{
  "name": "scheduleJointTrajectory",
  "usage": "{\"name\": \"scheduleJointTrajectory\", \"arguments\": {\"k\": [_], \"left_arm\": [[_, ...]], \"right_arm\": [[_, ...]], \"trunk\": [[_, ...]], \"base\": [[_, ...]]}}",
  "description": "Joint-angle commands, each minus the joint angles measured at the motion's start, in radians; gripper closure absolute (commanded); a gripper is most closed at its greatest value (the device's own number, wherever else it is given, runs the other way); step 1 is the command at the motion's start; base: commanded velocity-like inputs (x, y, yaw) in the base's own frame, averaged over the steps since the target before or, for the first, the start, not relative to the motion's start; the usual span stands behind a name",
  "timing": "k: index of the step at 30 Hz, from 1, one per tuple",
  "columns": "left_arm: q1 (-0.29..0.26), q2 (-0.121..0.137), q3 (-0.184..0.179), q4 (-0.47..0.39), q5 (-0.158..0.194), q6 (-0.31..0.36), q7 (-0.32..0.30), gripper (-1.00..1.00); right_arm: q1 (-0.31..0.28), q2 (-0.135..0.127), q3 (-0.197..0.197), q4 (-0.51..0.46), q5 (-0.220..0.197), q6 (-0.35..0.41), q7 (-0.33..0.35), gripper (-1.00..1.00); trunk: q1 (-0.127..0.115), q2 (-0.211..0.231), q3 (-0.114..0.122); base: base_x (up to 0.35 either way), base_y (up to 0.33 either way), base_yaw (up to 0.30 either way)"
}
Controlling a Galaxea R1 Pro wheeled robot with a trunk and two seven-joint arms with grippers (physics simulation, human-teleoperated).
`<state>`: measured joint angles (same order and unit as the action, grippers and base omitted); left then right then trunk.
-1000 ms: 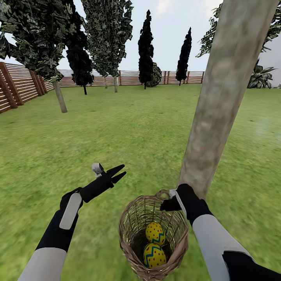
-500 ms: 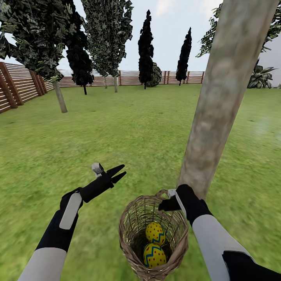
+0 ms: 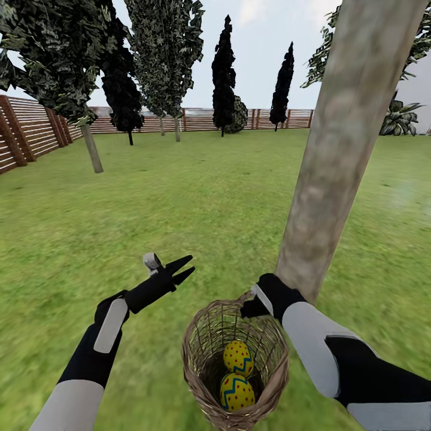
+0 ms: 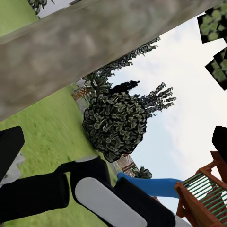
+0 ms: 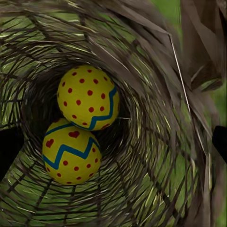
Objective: Take the three Easter eggs out of the wicker basket on the lawn in the garden, then place them on the lawn next to a single tree (choose any tree) so that all three eggs are next to the same tree and none are left in the basket.
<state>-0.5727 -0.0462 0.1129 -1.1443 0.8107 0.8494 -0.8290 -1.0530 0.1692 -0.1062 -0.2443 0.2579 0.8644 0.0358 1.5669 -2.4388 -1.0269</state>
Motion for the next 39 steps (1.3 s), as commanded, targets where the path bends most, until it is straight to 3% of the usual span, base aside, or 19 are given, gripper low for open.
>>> {"name": "scheduleJointTrajectory", "arguments": {"k": [1,3,7,14,30,33,39], "left_arm": [[0.0,-0.001,0.002,0.002,-0.001,0.005,-0.002,-1.0],[0.0,0.002,0.003,0.003,0.0,0.005,-0.002,-1.0],[-0.001,0.005,0.005,0.002,0.0,0.005,-0.002,-1.0],[0.0,0.003,0.004,0.002,-0.001,0.004,0.0,-1.0],[-0.001,-0.004,0.001,0.004,-0.005,0.004,0.012,-1.0],[0.0,-0.004,-0.033,0.004,-0.006,0.004,0.015,-1.0],[-0.001,-0.004,-0.047,0.005,-0.007,-0.002,0.016,-1.0]], "right_arm": [[-0.003,0.004,-0.008,0.01,-0.021,-0.012,-0.009,-1.0],[-0.005,0.005,-0.008,0.023,-0.068,-0.025,-0.019,-1.0],[-0.005,0.005,-0.006,0.054,-0.087,-0.041,-0.019,-1.0],[-0.004,0.005,-0.004,0.083,-0.087,-0.109,-0.013,-1.0],[-0.004,0.005,-0.003,0.078,-0.084,-0.168,-0.009,-1.0],[-0.004,0.005,-0.002,0.066,-0.082,-0.191,-0.009,-1.0],[-0.033,0.005,0.0,0.037,-0.084,-0.187,-0.019,-1.0]], "trunk": [[0.0,0.0,-0.001],[0.0,0.0,-0.001],[0.007,-0.014,-0.007],[0.033,-0.061,-0.029],[0.04,-0.065,-0.091],[0.042,-0.066,-0.103],[0.044,-0.067,-0.126]], "base": [[0.0,0.0,0.0],[0.0,0.0,0.0],[0.0,0.0,0.0],[0.0,0.0,0.0],[0.0,0.0,0.0],[0.0,0.0,0.0],[0.0,0.0,0.0]]}}
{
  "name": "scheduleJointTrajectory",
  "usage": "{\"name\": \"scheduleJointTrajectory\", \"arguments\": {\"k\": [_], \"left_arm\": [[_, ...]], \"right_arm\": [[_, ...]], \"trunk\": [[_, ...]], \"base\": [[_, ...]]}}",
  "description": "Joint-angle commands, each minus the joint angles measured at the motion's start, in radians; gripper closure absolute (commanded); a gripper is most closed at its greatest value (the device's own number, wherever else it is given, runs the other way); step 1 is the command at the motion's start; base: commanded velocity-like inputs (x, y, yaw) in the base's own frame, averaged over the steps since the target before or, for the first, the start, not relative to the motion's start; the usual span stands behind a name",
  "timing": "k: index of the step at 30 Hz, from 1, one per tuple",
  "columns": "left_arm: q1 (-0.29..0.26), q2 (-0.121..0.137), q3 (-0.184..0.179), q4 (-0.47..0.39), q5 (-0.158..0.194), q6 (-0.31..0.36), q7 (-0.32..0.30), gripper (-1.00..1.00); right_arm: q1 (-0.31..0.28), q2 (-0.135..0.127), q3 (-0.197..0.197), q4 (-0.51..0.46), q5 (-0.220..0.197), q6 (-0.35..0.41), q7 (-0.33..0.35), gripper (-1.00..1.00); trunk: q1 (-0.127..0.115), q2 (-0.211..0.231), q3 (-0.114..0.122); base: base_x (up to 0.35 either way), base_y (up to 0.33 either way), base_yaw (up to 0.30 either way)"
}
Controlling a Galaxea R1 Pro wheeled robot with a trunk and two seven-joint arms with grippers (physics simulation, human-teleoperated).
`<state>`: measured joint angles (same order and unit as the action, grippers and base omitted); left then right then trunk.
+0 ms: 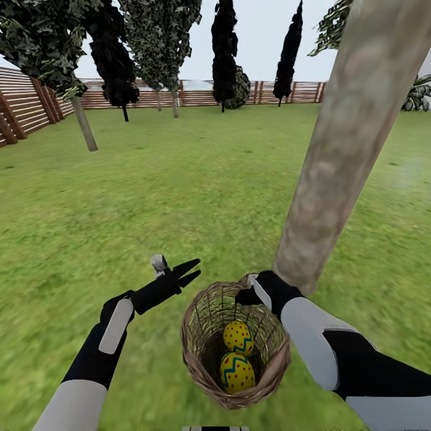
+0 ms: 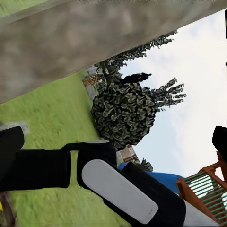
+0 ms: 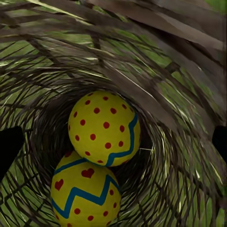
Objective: Take the three Easter eggs out of the wicker basket on the lawn in the garden, then place them on the lawn next to a single tree (choose any tree) so that all three eggs are next to the same tree and none are left in the basket.
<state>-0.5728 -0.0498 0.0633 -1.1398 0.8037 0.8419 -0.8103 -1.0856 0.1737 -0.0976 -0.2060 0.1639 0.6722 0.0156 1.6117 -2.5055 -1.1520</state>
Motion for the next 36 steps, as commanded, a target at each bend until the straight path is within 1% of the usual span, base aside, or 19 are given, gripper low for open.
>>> {"name": "scheduleJointTrajectory", "arguments": {"k": [1,3,9,13,21,24,35,36], "left_arm": [[0.0,-0.001,0.002,0.0,0.001,0.0,-0.002,-1.0],[0.0,-0.001,0.001,0.0,0.003,-0.024,0.001,-1.0],[0.0,0.0,0.002,0.0,0.004,-0.029,0.002,-1.0],[-0.001,0.004,0.003,0.0,0.008,-0.029,-0.001,-1.0],[0.0,0.009,0.004,0.0,0.013,-0.029,-0.007,-1.0],[0.0,0.01,0.004,-0.001,0.014,-0.029,-0.01,-1.0],[-0.001,0.009,0.004,-0.001,0.014,-0.029,-0.007,-1.0],[-0.001,0.009,0.004,-0.002,0.014,-0.029,-0.008,-1.0]], "right_arm": [[-0.004,0.001,-0.008,-0.003,0.01,0.005,0.001,-1.0],[-0.01,0.001,-0.01,-0.001,0.008,0.001,0.007,-1.0],[-0.011,0.001,-0.011,0.01,0.006,0.003,0.011,-1.0],[-0.01,0.001,-0.01,0.032,0.006,0.005,0.021,-1.0],[-0.01,0.001,-0.01,0.046,0.006,0.002,0.023,-1.0],[-0.01,0.001,-0.01,0.045,0.006,0.0,0.023,-1.0],[-0.01,0.001,-0.01,0.035,0.006,-0.013,0.014,-1.0],[-0.01,0.001,-0.01,0.034,0.006,-0.024,0.014,-1.0]], "trunk": [[0.0,-0.001,-0.005],[0.001,-0.001,-0.013],[0.004,-0.003,-0.036],[0.004,-0.003,-0.036],[0.004,-0.003,-0.036],[0.004,-0.003,-0.036],[0.009,-0.005,-0.078],[0.009,-0.005,-0.082]], "base": [[0.0,0.0,0.0],[0.0,0.0,0.0],[0.0,0.0,0.0],[0.0,0.0,0.012],[0.0,0.0,0.27],[0.0,0.0,0.104],[0.0,0.0,0.007],[0.0,0.0,0.0]]}}
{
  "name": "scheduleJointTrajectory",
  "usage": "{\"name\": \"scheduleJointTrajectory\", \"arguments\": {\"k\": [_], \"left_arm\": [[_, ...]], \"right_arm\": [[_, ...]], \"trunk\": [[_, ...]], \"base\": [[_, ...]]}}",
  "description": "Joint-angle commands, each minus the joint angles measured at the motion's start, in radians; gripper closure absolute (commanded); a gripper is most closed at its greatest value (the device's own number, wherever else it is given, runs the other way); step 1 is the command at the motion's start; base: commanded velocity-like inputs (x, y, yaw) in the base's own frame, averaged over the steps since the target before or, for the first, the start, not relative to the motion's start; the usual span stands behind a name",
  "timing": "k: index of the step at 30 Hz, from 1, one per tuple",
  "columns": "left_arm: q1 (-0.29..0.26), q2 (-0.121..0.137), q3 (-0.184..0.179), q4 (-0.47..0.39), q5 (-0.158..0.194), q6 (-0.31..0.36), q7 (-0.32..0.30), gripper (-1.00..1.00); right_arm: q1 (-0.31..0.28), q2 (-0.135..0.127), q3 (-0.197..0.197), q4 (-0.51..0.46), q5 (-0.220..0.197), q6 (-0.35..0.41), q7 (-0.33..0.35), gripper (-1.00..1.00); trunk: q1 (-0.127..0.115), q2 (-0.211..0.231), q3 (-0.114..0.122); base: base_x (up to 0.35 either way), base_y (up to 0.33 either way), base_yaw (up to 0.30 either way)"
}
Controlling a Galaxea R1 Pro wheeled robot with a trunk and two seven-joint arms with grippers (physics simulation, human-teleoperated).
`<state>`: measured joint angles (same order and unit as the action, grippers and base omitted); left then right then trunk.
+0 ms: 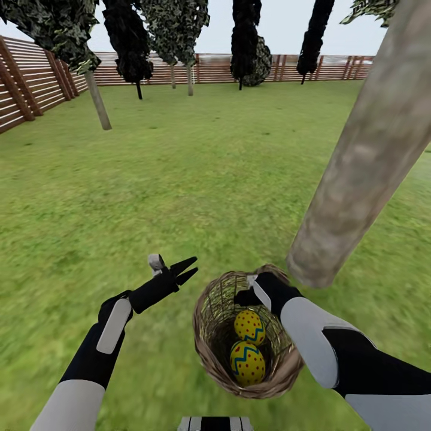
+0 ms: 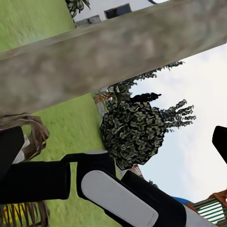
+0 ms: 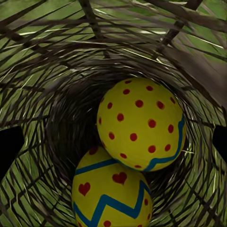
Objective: Take the three Easter eggs out of the wicker basket on the lawn in the garden, then place them on the lawn next to a single tree (choose any tree) so that all three eggs are next to the same tree and none are left in the basket.
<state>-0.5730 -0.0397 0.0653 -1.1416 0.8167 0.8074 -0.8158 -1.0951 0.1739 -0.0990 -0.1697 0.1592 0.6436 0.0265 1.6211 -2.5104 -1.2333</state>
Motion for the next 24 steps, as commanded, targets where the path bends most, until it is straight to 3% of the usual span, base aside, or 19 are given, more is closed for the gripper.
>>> {"name": "scheduleJointTrajectory", "arguments": {"k": [1,6,20,24], "left_arm": [[-0.001,-0.001,0.002,0.0,0.001,0.006,-0.003,-1.0],[-0.001,0.0,0.002,-0.001,0.001,0.006,-0.003,-1.0],[0.0,-0.003,0.0,0.0,-0.001,0.005,-0.002,-1.0],[0.0,-0.005,0.0,0.0,-0.001,0.005,0.0,-1.0]], "right_arm": [[0.0,0.001,-0.008,-0.002,0.01,-0.005,0.003,-1.0],[0.0,0.001,-0.008,-0.001,0.011,-0.04,0.002,-1.0],[0.0,0.001,-0.008,-0.001,0.012,-0.042,-0.007,-1.0],[0.0,0.001,-0.008,-0.002,0.012,-0.046,-0.067,-1.0]], "trunk": [[0.0,-0.001,-0.005],[0.002,-0.002,-0.024],[0.009,-0.005,-0.078],[0.011,-0.006,-0.094]], "base": [[0.0,0.0,0.0],[0.0,0.0,0.0],[0.0,0.0,0.0],[0.0,0.0,0.0]]}}
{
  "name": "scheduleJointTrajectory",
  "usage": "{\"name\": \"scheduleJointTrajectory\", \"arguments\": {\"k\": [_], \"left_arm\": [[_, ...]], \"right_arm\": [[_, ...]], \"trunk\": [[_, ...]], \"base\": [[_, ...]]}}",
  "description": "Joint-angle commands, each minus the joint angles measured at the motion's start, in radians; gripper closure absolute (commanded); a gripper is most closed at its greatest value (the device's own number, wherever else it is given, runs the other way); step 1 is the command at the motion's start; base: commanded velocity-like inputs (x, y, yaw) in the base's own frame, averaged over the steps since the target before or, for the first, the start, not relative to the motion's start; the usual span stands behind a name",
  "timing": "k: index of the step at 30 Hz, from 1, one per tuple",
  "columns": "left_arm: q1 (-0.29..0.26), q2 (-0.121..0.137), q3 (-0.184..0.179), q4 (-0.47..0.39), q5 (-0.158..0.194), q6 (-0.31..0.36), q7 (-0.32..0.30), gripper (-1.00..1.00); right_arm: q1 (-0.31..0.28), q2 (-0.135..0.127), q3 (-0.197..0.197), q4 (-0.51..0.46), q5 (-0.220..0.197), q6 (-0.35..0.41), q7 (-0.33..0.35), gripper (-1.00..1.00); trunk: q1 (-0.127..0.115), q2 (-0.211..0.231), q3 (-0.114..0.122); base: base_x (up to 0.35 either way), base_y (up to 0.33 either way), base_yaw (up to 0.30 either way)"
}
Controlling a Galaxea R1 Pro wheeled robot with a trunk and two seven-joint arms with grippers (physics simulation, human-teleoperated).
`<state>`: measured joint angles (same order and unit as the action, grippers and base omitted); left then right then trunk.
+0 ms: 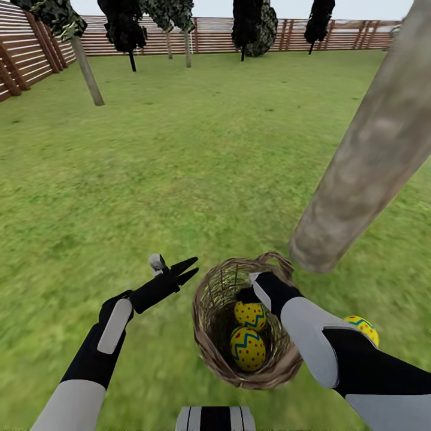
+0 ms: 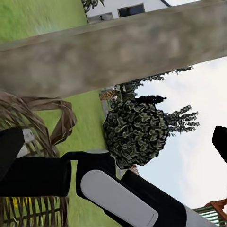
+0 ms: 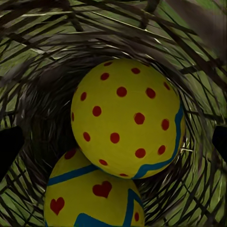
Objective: Take the three Easter eggs out of the wicker basket on the lawn in the garden, then place them on the lawn next to a single tree (choose any tree) so that all three eggs are next to the same tree and none are left in the basket.
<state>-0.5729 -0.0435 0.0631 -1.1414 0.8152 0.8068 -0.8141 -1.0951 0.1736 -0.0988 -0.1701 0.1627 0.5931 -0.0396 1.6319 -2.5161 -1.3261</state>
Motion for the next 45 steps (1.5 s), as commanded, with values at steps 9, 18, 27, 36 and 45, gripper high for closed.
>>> {"name": "scheduleJointTrajectory", "arguments": {"k": [9,18,27,36,45], "left_arm": [[0.0,-0.003,0.001,0.0,0.0,0.005,-0.001,-1.0],[0.0,-0.006,0.001,0.0,-0.004,0.005,0.001,-1.0],[0.0,-0.007,-0.002,0.0,-0.005,0.005,0.003,-1.0],[-0.001,-0.008,-0.005,0.0,-0.005,0.005,0.003,-1.0],[0.0,-0.009,-0.005,0.0,-0.005,0.005,0.003,-1.0]], "right_arm": [[0.0,0.001,-0.008,-0.006,0.008,0.004,-0.043,-1.0],[0.0,0.001,-0.007,-0.017,0.009,-0.057,-0.113,-1.0],[0.0,0.001,-0.008,-0.022,0.009,-0.062,-0.107,-1.0],[0.0,0.001,-0.007,-0.023,0.008,-0.065,-0.095,-1.0],[0.0,0.001,-0.007,-0.029,0.006,-0.087,-0.039,-1.0]], "trunk": [[0.004,-0.002,-0.036],[0.008,-0.005,-0.07],[0.012,-0.007,-0.105],[0.016,-0.009,-0.14],[0.02,-0.011,-0.175]], "base": [[0.0,0.0,0.0],[0.0,0.0,0.0],[0.0,0.0,0.0],[0.0,0.0,0.0],[0.0,0.0,0.0]]}}
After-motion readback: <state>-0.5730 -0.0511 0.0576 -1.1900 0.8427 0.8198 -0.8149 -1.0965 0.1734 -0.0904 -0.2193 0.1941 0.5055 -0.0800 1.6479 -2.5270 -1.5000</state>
